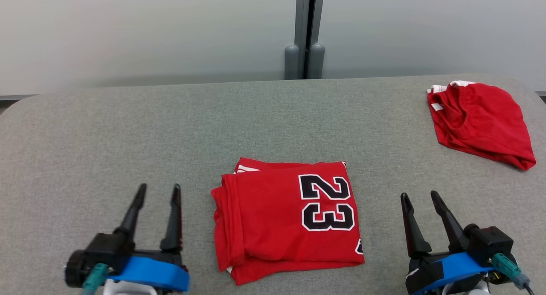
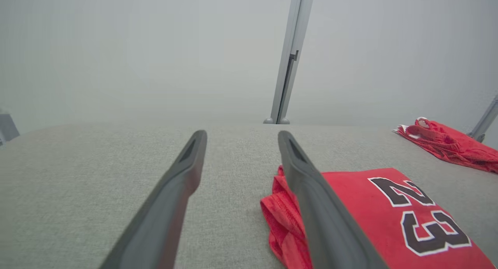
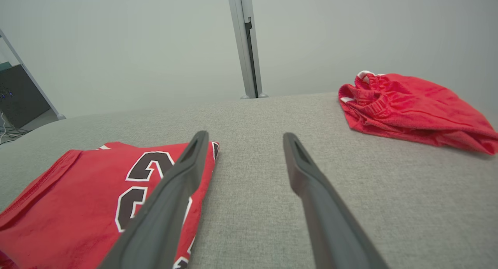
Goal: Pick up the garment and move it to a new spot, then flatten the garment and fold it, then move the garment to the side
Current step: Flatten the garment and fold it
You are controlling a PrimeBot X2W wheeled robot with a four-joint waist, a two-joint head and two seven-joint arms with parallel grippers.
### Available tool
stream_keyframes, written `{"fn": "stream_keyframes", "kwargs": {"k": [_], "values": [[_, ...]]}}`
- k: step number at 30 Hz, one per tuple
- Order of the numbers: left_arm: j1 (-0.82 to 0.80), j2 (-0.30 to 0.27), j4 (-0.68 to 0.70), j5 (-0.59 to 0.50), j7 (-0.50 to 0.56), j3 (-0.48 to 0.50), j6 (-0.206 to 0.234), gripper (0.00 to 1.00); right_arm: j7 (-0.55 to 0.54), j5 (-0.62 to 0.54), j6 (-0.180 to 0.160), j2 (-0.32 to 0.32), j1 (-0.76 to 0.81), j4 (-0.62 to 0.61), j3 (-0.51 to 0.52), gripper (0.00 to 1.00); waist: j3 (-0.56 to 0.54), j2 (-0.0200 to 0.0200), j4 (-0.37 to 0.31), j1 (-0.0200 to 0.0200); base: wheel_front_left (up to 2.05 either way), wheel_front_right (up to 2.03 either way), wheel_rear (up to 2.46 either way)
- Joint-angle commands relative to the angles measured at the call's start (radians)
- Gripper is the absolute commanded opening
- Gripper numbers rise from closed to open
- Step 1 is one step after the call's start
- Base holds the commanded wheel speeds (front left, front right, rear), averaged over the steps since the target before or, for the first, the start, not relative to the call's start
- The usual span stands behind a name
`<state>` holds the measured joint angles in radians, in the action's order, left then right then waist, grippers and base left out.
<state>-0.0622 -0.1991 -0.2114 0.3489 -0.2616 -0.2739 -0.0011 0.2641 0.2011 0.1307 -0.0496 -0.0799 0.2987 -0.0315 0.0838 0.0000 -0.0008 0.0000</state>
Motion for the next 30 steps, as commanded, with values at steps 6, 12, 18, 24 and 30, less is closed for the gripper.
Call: {"fn": "stream_keyframes", "kwargs": {"k": [6, 12, 18, 24, 30], "values": [[0.045, -0.004, 0.068, -0.059, -0.004, 0.146, 0.019, 1.00, 0.000, -0.012, 0.000, -0.002, 0.002, -0.006, 0.014, 1.00, -0.014, 0.0000, 0.007, 0.0000, 0.00, 0.00, 0.00], [0.088, 0.008, 0.059, -0.106, -0.004, 0.229, 0.023, 1.00, 0.000, -0.020, 0.000, -0.002, 0.024, -0.010, 0.020, 1.00, -0.037, 0.0000, 0.014, 0.0000, 0.00, 0.00, 0.00], [0.113, 0.019, 0.028, -0.139, -0.004, 0.254, 0.015, 1.00, 0.000, -0.034, 0.000, -0.002, 0.040, -0.014, 0.036, 1.00, -0.056, 0.0000, 0.022, 0.0000, 0.00, 0.00, 0.00], [0.125, 0.028, -0.011, -0.169, -0.005, 0.257, -0.003, 1.00, 0.000, -0.053, 0.000, -0.002, 0.063, -0.006, 0.043, 1.00, -0.075, 0.0000, 0.029, 0.0000, 0.00, 0.00, 0.00], [0.131, 0.041, -0.035, -0.185, -0.005, 0.269, -0.015, 1.00, 0.000, -0.065, 0.000, -0.002, 0.076, 0.007, 0.036, 1.00, -0.084, 0.0000, 0.032, 0.0000, 0.00, 0.00, 0.00]]}}
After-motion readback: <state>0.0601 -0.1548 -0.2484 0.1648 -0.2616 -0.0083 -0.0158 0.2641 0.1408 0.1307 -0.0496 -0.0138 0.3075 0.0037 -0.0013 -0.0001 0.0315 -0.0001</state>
